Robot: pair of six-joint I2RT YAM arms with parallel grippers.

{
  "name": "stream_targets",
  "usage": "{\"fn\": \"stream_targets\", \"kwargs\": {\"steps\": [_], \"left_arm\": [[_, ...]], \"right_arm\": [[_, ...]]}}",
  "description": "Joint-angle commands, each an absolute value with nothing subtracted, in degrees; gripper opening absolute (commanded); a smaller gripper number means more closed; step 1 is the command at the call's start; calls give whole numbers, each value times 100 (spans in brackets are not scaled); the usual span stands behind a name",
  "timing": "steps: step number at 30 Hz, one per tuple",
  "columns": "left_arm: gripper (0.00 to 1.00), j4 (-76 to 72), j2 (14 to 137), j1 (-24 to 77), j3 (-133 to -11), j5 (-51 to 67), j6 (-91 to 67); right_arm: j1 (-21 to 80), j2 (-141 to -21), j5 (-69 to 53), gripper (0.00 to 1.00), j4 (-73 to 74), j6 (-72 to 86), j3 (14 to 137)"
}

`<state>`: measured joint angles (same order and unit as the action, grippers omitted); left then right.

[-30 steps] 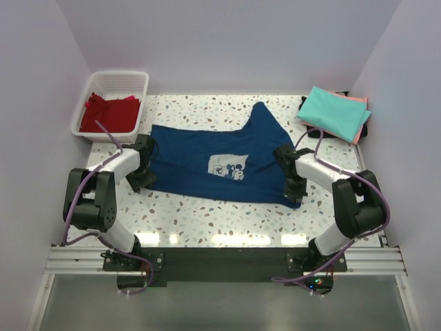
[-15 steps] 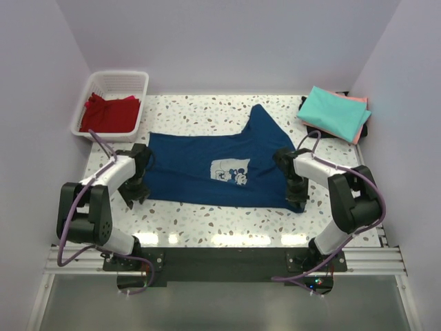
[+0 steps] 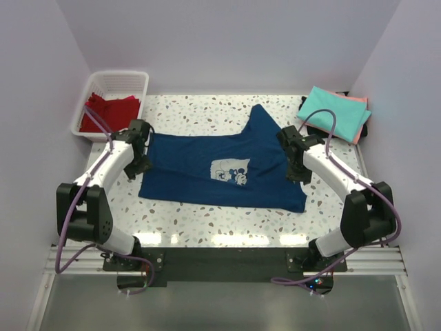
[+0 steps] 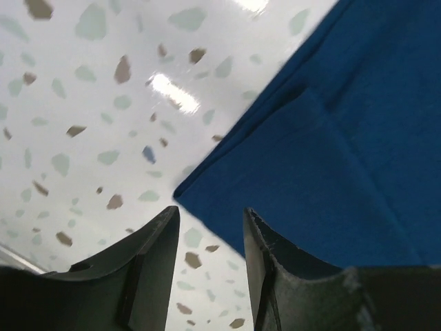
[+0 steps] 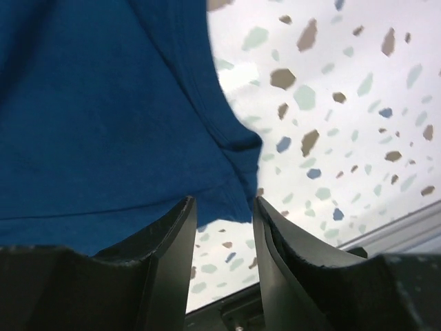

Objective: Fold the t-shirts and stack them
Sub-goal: Fold the tshirt

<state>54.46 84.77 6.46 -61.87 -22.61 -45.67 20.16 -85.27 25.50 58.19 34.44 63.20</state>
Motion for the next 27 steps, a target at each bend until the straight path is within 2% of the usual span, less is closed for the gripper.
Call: {"fn": "stream_targets", "kwargs": {"steps": [1, 4, 10, 27], "left_arm": [[47, 4887, 9069, 782, -6775, -2031, -4044], [47, 4852, 9465, 966, -6969, -1916, -3937], [46, 4755, 9835, 1178, -6908, -1767, -3849], [47, 5132, 9510, 1274, -5775, -1854, -4122]], "right_arm": [[1995, -8973, 2146, 43, 5318, 3270, 6706], [2004, -9298, 1557, 43, 5002, 3217, 6724], [2092, -9624, 1257, 43, 4641, 3199, 6653], [2593, -9966, 659, 43, 4447, 3129, 6284]]}}
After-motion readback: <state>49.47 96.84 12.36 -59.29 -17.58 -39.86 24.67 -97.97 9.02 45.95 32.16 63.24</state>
